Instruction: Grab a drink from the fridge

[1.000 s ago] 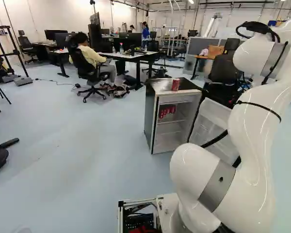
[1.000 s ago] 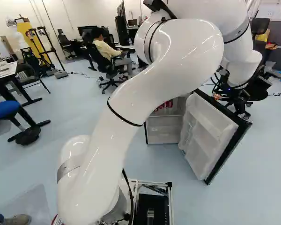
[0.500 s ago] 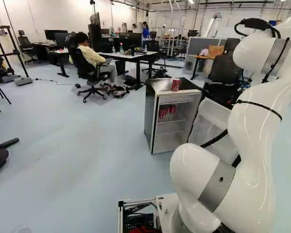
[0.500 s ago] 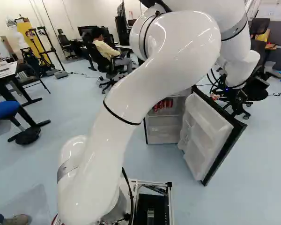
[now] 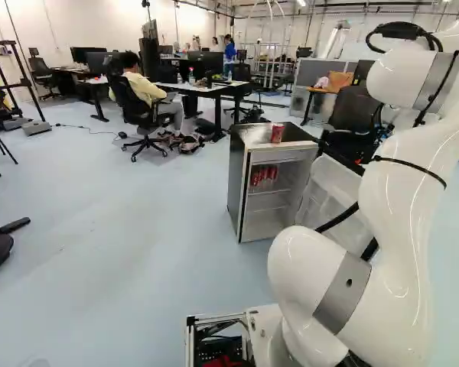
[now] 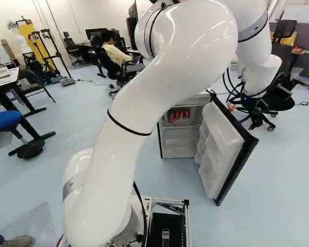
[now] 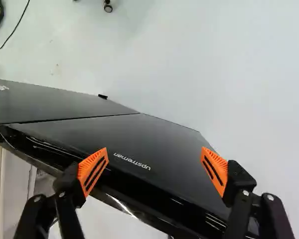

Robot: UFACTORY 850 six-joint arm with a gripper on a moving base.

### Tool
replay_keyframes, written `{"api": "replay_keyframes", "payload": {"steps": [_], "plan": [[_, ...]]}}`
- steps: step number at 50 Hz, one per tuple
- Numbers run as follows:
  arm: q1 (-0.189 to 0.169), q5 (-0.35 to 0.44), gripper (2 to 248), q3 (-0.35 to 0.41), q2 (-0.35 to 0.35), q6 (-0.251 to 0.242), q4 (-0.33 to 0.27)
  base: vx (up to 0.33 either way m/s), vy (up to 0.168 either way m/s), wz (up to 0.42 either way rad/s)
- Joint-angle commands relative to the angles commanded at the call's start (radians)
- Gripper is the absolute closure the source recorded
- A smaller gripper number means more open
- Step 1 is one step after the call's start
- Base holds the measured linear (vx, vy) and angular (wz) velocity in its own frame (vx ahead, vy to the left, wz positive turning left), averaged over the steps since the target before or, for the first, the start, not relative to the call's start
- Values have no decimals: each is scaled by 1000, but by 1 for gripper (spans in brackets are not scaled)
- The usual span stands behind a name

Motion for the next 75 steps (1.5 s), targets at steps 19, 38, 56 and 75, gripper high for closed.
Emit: {"api": "replay_keyframes", "payload": {"steps": [19,38,56,75], "plan": [[11,0,3,57,38,0,0,0,0,0],[24,0,3,118,79,0,0,0,0,0],[38,0,3,176,119,0,0,0,0,0],[56,0,3,236,160,0,0,0,0,0]]}}
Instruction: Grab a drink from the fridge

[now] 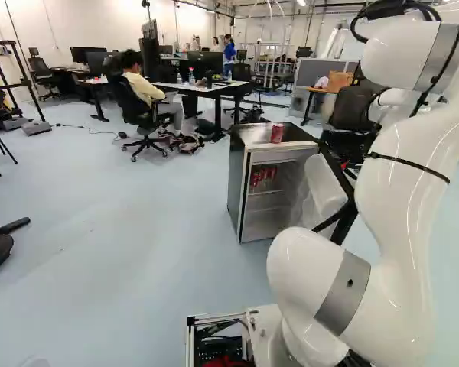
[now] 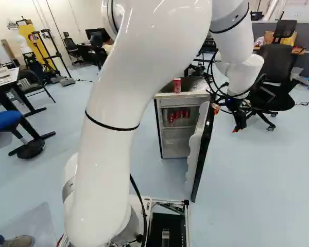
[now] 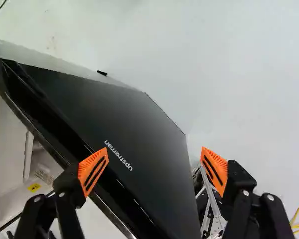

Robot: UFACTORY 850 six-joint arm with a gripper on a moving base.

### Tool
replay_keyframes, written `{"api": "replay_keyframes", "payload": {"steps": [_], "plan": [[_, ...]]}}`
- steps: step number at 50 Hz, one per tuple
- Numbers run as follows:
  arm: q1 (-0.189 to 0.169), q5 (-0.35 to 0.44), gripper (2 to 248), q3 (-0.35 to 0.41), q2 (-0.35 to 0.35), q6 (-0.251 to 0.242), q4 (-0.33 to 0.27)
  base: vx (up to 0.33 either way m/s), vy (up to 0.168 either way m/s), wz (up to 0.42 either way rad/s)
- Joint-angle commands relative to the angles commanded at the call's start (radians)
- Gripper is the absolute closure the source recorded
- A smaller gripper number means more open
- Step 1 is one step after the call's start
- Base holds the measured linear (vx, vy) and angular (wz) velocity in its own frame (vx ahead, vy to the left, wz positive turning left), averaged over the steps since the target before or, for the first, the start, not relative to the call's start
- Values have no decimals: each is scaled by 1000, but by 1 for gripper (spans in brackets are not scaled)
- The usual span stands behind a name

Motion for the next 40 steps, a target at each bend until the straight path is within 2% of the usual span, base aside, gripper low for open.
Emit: {"api": "replay_keyframes", "payload": {"steps": [40], "plan": [[61,0,3,112,79,0,0,0,0,0]]}}
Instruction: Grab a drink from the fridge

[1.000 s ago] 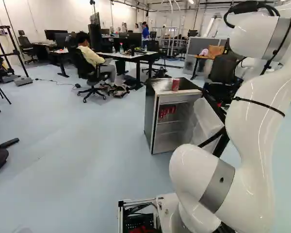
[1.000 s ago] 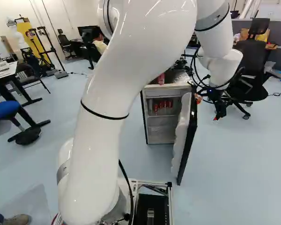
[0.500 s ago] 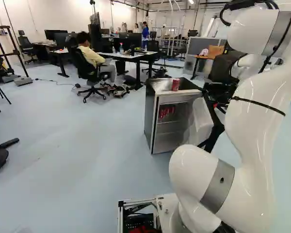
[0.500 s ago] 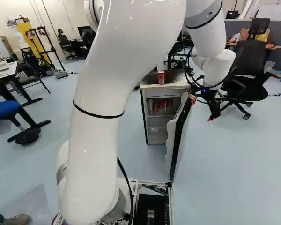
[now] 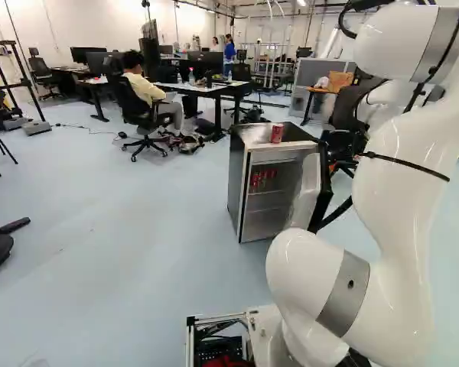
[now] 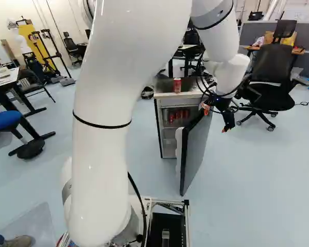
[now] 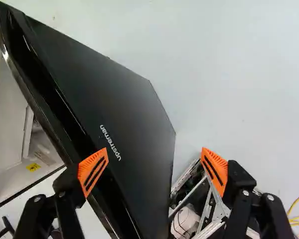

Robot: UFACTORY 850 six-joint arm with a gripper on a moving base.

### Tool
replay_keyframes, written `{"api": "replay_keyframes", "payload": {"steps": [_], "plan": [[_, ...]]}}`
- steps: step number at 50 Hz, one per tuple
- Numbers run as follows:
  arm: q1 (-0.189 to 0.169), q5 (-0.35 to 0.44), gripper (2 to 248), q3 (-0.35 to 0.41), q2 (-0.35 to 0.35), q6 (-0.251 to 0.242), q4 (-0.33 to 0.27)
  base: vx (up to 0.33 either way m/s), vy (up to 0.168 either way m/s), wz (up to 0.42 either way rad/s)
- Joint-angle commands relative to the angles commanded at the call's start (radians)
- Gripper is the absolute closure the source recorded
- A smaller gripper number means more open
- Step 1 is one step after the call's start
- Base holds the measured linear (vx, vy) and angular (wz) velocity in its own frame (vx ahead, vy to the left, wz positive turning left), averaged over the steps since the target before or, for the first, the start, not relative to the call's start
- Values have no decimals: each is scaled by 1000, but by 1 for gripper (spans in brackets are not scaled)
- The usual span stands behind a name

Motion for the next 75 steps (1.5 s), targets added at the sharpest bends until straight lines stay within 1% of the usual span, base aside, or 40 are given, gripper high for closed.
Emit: {"api": "replay_keyframes", "payload": {"steps": [45,62,69,75], "plan": [[86,0,3,111,81,0,0,0,0,0],[86,0,3,112,80,0,0,0,0,0],[86,2,3,106,62,0,-2,0,0,0],[86,11,3,100,43,0,-16,0,0,0]]}}
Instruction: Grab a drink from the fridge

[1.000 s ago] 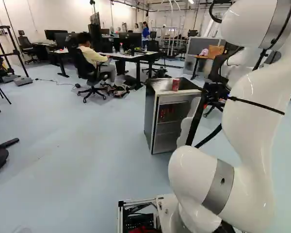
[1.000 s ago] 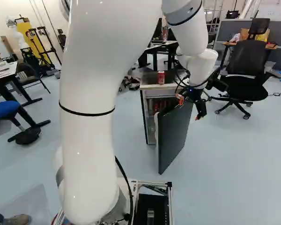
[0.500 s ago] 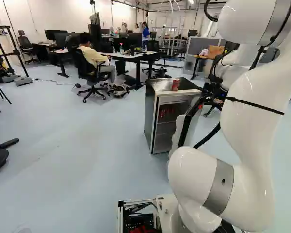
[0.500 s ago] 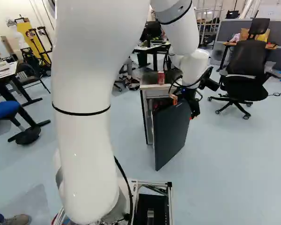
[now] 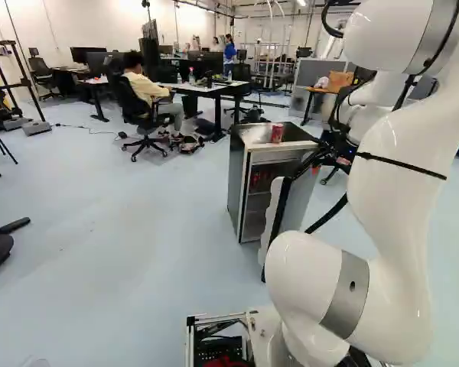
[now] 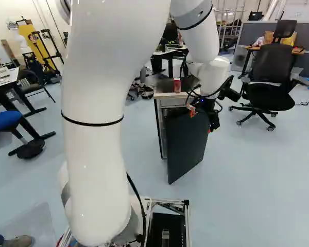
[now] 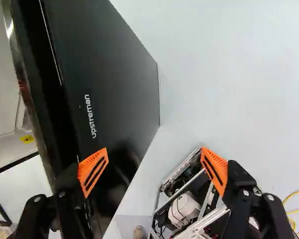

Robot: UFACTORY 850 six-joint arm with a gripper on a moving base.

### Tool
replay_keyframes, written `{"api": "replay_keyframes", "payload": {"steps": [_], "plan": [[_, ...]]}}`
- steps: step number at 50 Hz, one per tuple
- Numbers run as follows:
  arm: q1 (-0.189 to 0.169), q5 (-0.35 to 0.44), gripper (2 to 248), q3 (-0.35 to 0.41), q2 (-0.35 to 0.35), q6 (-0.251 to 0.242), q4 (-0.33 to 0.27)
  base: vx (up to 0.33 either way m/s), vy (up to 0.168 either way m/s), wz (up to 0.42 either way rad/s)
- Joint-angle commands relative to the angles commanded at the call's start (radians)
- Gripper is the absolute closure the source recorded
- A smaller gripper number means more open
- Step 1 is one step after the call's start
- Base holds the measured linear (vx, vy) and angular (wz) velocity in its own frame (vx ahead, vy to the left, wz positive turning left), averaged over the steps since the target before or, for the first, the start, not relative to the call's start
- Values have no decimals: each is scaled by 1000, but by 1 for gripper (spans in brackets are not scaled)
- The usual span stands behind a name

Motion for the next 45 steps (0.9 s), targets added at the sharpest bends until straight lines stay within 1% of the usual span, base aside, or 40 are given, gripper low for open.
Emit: {"api": "replay_keyframes", "payload": {"steps": [8,16,45], "plan": [[0,17,3,-9,-27,0,-26,0,0,0],[6,40,3,-2,-22,0,-57,0,0,0],[69,156,3,107,57,0,-203,0,0,0]]}}
